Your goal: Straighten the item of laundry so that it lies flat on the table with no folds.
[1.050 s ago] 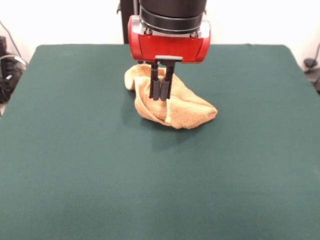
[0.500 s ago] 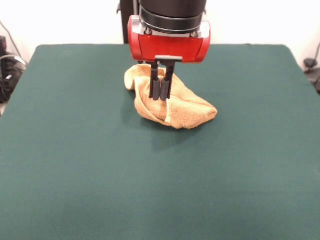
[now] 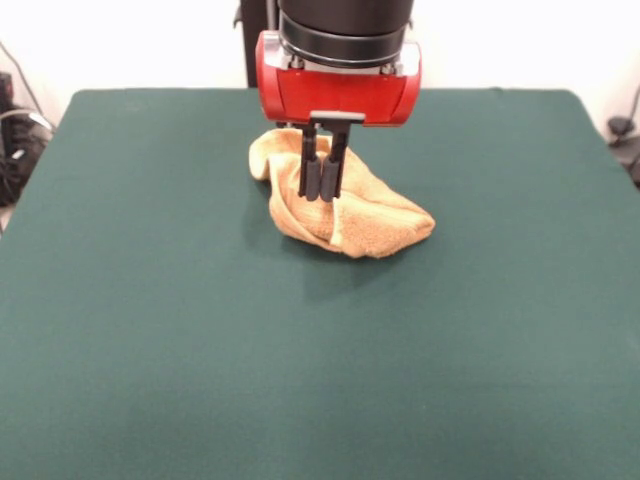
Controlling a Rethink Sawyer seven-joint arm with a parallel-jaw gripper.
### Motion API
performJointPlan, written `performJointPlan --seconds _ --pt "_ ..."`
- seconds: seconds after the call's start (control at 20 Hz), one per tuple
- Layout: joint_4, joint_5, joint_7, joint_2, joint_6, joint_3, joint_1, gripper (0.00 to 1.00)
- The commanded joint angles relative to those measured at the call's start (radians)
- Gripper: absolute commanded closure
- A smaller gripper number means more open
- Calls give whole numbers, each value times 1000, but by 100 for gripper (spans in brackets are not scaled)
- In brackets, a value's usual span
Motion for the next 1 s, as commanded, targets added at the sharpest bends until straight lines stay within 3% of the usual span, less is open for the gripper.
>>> performJointPlan --seconds 0.05,1.0 --pt "95 21 73 31 48 71 -3 100" --pt "91 23 72 30 60 71 -4 100"
